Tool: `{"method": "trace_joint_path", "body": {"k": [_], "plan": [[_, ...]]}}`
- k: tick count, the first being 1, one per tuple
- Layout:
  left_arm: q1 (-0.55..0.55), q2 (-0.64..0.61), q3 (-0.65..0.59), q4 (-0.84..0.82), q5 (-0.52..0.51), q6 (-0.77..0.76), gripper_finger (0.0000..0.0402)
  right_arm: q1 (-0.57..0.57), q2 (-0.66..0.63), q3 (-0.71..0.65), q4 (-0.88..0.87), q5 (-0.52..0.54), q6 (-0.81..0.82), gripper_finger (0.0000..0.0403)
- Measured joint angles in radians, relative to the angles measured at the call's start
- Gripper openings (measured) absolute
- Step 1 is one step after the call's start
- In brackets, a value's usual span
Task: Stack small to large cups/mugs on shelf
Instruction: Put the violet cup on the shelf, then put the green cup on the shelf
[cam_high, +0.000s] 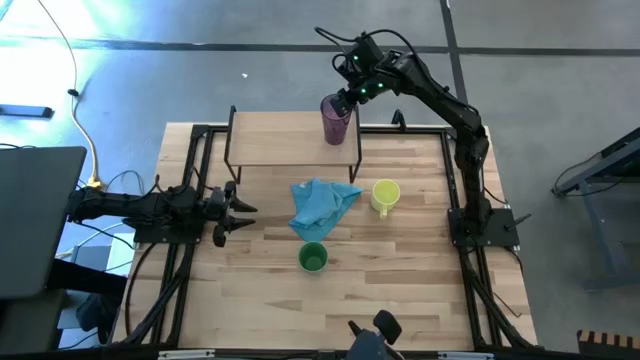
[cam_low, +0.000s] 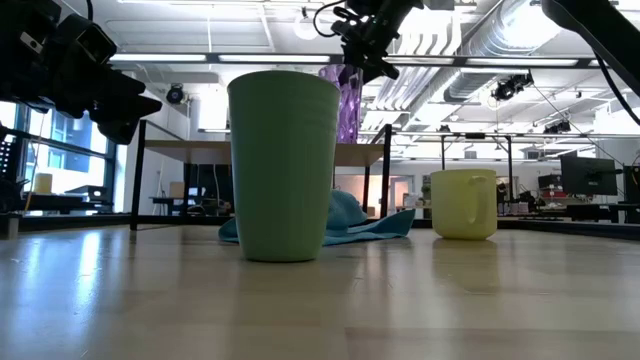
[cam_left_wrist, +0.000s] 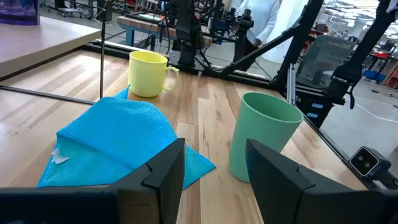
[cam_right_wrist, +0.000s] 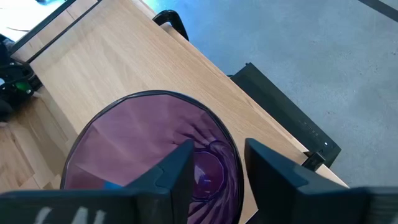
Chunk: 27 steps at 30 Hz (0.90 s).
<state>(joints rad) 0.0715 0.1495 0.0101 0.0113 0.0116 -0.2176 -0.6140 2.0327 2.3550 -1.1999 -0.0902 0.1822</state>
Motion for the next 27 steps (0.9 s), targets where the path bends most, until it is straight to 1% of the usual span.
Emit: {"method": "trace_joint_path", "body": {"k": [8,11,27], "plan": [[0.000,0.000,0.000,0.000,0.000,0.000,0.0156,0.000,-0.004,0.000,0.003,-0.017,0.000,0.0149],[0.000,0.000,0.000,0.000,0.000,0.000,0.0156,0.000,-0.007,0.000,0.009,-0.040,0.000,0.0149],[0.000,0.025,0.000,0.000,0.000,0.000,0.0156,0.000,-0.075,0.001,0.014,-0.039,0.001,0.0149]]}}
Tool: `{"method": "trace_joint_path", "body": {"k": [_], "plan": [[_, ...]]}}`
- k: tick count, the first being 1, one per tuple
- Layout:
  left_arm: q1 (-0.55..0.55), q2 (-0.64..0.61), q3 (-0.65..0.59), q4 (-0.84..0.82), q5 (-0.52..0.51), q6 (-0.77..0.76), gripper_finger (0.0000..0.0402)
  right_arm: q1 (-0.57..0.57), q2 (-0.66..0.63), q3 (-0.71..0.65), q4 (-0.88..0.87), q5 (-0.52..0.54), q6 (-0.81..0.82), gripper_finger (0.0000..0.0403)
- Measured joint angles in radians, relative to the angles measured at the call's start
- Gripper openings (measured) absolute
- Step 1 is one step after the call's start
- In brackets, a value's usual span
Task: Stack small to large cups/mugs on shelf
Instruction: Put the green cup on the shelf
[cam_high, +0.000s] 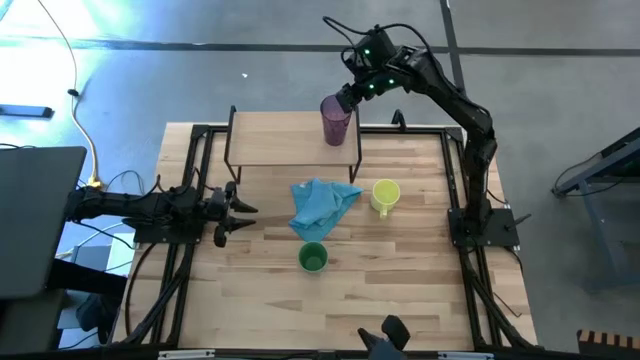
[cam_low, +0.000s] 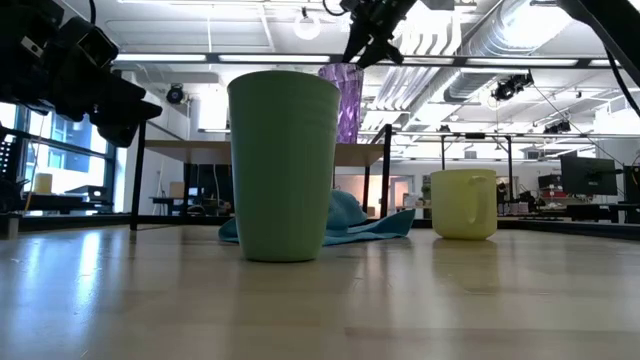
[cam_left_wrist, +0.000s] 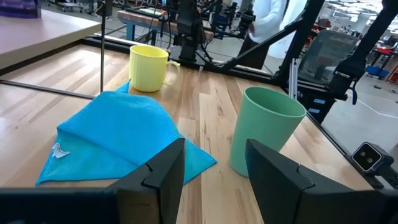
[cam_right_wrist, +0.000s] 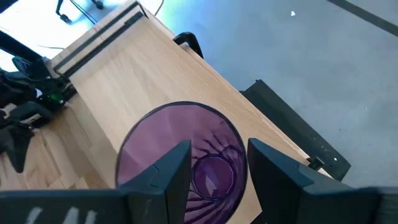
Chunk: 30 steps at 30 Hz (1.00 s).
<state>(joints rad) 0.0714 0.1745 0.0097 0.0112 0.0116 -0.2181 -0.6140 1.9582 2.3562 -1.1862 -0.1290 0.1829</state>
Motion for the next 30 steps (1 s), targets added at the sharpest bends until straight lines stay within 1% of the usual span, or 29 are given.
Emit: {"method": "trace_joint_path", "body": {"k": [9,19,23,30], "plan": [[0.000,0.000,0.000,0.000,0.000,-0.001,0.0156,0.000,-0.057,0.000,0.000,0.004,0.000,0.0149],[0.000,0.000,0.000,0.000,0.000,-0.001,0.0156,0.005,-0.158,0.000,-0.002,0.007,-0.001,0.0149],[0.000,0.000,0.000,0.000,0.000,-0.001,0.0156,0.015,-0.202,0.000,-0.031,0.007,-0.007,0.0149],[0.000,0.000,0.000,0.000,0.000,-0.001,0.0156,0.027,-0.272,0.000,-0.137,0.007,-0.013,0.0149]]}}
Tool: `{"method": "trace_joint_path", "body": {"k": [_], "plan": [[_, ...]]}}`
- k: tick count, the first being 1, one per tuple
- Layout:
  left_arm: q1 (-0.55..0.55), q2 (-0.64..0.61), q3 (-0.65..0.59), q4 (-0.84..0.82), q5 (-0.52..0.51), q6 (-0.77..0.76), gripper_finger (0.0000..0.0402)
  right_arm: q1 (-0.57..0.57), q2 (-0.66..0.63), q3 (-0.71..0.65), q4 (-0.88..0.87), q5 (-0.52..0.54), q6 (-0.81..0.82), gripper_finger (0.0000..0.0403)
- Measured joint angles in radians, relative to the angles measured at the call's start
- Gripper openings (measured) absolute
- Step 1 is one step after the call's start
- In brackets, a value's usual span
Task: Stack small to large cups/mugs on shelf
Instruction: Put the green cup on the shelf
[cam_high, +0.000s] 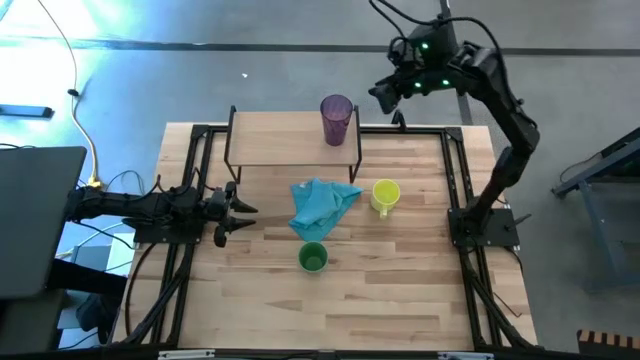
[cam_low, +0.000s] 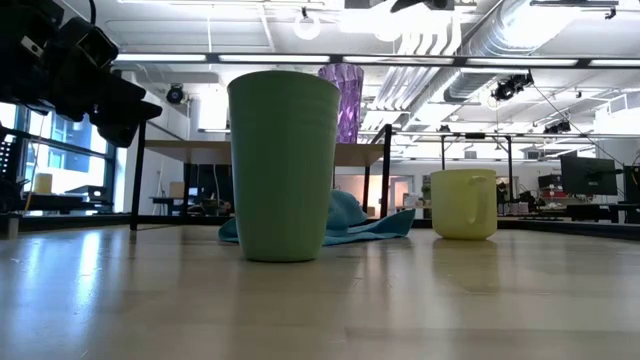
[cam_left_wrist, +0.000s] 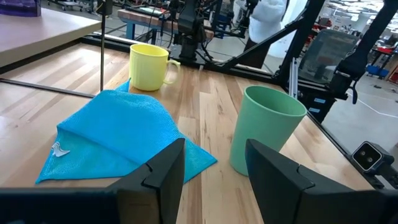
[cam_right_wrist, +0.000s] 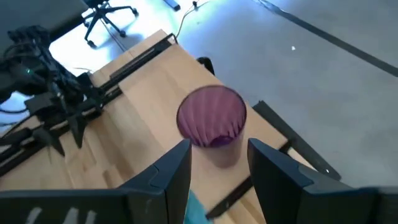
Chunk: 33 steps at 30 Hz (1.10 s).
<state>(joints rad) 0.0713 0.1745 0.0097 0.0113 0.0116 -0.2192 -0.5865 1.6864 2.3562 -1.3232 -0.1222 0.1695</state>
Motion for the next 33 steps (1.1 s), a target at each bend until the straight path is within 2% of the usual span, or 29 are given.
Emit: {"method": "trace_joint_path", "body": {"k": [12,16,22,29,33], "plan": [[0.000,0.000,0.000,0.000,0.000,-0.026,0.0156,0.093,-0.077,-0.003,-0.187,0.000,-0.111,0.0149],[0.000,0.000,0.000,0.000,0.000,-0.031,0.0156,0.137,-0.111,-0.066,-0.200,0.000,-0.108,0.0149],[0.000,0.000,0.000,0.000,0.015,-0.032,0.0156,0.192,-0.174,-0.261,-0.195,0.012,-0.071,0.0149],[0.000,0.000,0.000,0.025,0.137,-0.079,0.0156,0.224,-0.283,-0.577,-0.105,0.012,-0.007,0.0149],[0.000,0.000,0.000,0.026,0.148,-0.114,0.0156,0.236,-0.353,-0.750,-0.030,0.013,0.039,0.0149]]}}
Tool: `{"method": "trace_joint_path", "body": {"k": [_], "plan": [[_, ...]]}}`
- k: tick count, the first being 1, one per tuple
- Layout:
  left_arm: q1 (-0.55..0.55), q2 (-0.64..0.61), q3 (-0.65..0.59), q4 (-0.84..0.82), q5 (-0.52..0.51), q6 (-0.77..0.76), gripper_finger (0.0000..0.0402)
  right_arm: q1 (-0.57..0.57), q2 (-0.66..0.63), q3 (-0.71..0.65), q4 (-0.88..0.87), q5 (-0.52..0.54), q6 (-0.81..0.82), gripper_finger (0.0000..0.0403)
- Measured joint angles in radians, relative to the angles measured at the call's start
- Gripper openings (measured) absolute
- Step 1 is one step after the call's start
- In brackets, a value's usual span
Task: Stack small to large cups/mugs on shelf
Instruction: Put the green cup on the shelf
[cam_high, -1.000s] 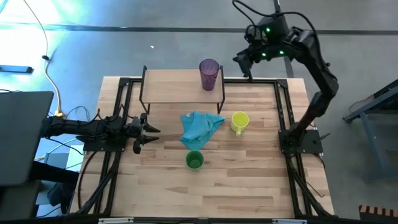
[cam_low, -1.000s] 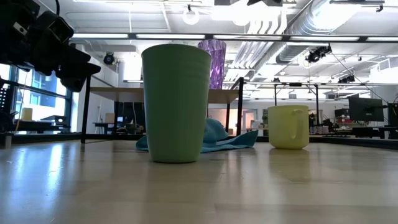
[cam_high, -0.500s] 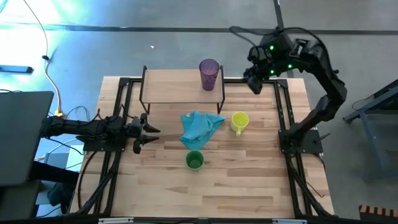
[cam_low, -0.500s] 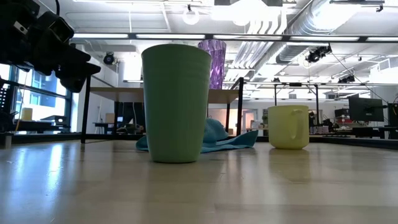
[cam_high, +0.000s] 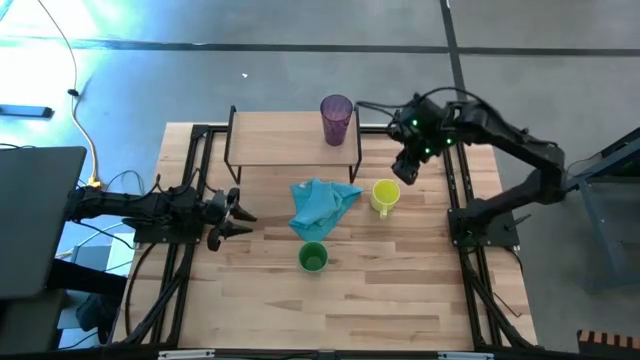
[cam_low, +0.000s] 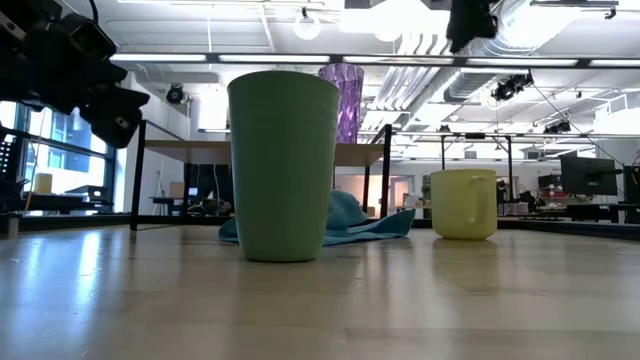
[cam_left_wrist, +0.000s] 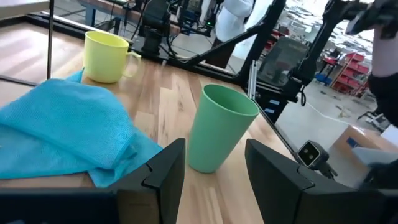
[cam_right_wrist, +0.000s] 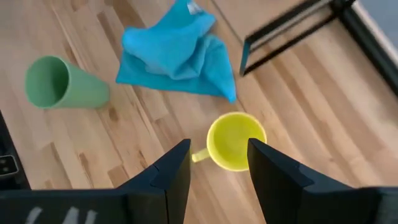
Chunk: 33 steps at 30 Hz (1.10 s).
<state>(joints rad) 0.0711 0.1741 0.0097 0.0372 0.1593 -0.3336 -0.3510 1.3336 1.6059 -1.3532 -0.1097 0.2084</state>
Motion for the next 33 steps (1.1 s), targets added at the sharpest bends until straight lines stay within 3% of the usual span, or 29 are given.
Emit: {"method": "trace_joint_path", "body": {"k": [7,14,19,24,28,33], "plan": [[0.000,0.000,0.000,0.034,0.000,-0.055,0.0156,0.032,-0.120,-0.254,0.166,-0.001,0.040,0.0149],[0.000,0.005,0.000,0.087,0.004,-0.056,0.0156,0.057,-0.197,-0.390,0.293,0.000,0.062,0.0149],[0.000,0.059,0.000,0.102,0.005,-0.045,0.0156,0.067,-0.211,-0.411,0.366,0.000,0.022,0.0149],[0.000,0.123,0.009,0.213,0.064,0.072,0.0156,0.066,-0.211,-0.411,0.451,0.003,-0.033,0.0149],[0.000,0.150,0.082,0.211,0.069,0.166,0.0156,0.066,-0.211,-0.411,0.503,0.003,-0.061,0.0149],[0.000,0.192,0.217,0.096,0.059,0.226,0.0156,0.066,-0.211,-0.411,0.514,0.003,-0.083,0.0149]]}}
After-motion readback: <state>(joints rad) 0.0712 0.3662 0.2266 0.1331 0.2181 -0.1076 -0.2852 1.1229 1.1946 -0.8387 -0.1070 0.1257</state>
